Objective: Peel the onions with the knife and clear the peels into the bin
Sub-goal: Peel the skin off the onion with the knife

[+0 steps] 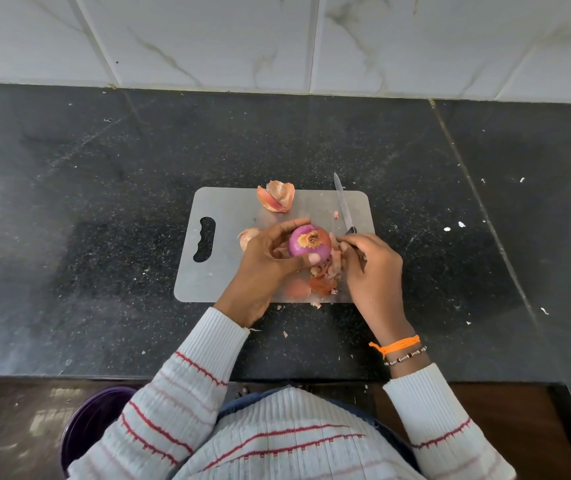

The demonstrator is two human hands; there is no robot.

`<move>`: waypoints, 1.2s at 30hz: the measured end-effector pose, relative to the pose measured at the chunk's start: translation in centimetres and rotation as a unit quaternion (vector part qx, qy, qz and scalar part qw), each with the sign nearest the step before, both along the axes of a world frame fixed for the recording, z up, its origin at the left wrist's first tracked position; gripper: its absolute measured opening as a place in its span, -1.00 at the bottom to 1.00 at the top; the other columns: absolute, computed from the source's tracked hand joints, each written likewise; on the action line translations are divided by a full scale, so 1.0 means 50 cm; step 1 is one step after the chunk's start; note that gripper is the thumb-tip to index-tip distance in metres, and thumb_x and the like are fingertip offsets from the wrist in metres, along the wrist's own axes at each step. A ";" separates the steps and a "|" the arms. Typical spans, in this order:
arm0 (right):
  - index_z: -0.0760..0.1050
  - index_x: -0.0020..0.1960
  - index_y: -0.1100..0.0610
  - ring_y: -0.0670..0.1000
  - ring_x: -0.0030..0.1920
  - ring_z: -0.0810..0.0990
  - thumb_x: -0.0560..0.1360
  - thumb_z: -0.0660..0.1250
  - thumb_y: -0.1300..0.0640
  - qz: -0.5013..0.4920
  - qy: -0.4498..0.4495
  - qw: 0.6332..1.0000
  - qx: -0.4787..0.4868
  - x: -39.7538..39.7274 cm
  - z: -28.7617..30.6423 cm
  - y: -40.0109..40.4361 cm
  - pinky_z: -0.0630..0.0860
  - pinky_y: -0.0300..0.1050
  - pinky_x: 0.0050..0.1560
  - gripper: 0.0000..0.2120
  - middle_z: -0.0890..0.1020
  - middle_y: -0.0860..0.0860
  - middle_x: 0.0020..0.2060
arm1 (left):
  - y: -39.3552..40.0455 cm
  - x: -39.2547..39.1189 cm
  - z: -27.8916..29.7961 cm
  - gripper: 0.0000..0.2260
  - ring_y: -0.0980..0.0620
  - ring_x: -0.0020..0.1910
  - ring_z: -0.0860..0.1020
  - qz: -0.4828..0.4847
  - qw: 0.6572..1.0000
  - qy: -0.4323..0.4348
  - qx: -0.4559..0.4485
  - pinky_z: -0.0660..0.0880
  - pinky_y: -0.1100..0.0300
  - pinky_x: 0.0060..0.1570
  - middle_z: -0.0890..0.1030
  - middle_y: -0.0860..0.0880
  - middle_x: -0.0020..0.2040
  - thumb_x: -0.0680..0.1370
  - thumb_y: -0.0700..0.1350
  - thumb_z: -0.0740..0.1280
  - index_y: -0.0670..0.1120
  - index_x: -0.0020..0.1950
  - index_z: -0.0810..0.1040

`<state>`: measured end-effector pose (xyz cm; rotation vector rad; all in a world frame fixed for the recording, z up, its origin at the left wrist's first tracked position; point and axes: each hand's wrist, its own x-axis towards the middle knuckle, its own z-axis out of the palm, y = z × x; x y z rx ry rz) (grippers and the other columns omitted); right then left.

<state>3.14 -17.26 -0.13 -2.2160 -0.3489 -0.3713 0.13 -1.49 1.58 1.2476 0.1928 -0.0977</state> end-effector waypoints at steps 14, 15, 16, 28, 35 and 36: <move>0.64 -0.05 0.26 -0.19 -0.10 0.58 0.44 0.42 0.27 0.060 -0.037 0.996 0.061 -0.005 0.025 0.004 0.52 -0.45 -0.13 -0.90 0.67 0.08 -0.15 | -0.006 -0.002 0.002 -0.58 0.07 0.06 0.58 0.002 0.996 0.000 0.090 0.60 0.10 0.01 0.60 -0.01 0.10 0.34 -0.33 0.49 -0.05 0.15 0.56; 0.64 -0.06 0.27 -0.18 -0.10 0.58 0.44 0.42 0.28 0.061 -0.039 0.996 0.058 -0.004 0.022 0.004 0.53 -0.44 -0.13 -0.90 0.67 0.08 -0.15 | -0.006 -0.002 0.001 -0.58 0.08 0.05 0.58 0.001 0.995 -0.003 0.098 0.60 0.12 0.01 0.60 -0.01 0.09 0.34 -0.33 0.49 -0.05 0.13 0.57; 0.64 -0.06 0.26 -0.17 -0.10 0.59 0.45 0.41 0.28 0.063 -0.041 0.996 0.057 -0.003 0.020 0.004 0.55 -0.40 -0.14 -0.91 0.67 0.08 -0.15 | -0.007 -0.003 0.000 -0.59 0.09 0.05 0.58 0.001 0.995 -0.006 0.104 0.59 0.15 0.01 0.60 -0.01 0.09 0.34 -0.33 0.49 -0.05 0.13 0.57; 0.63 -0.07 0.22 -0.13 -0.10 0.60 0.47 0.36 0.32 0.028 -0.007 0.995 0.099 0.001 0.003 -0.013 0.53 -0.35 -0.10 -0.90 0.67 0.05 -0.16 | -0.020 0.001 -0.008 -0.55 0.02 0.07 0.60 -0.002 0.994 0.006 0.112 0.59 0.15 0.01 0.61 -0.05 0.11 0.30 -0.29 0.53 -0.08 0.16 0.58; 0.65 -0.05 0.19 -0.15 -0.08 0.62 0.43 0.43 0.24 0.060 0.017 0.991 0.117 -0.004 0.011 -0.014 0.55 -0.30 -0.07 -0.89 0.66 -0.01 -0.14 | -0.017 0.001 -0.009 -0.56 0.01 0.09 0.59 -0.002 0.994 0.015 0.113 0.59 0.19 -0.01 0.61 -0.06 0.11 0.31 -0.26 0.52 -0.11 0.17 0.58; 0.65 -0.06 0.20 -0.16 -0.09 0.62 0.43 0.44 0.25 0.062 0.010 0.992 0.111 -0.003 0.011 -0.014 0.54 -0.32 -0.08 -0.90 0.66 -0.01 -0.16 | -0.016 0.001 -0.008 -0.57 0.01 0.09 0.59 -0.003 0.993 0.013 0.115 0.59 0.18 -0.01 0.61 -0.06 0.11 0.31 -0.26 0.52 -0.10 0.16 0.58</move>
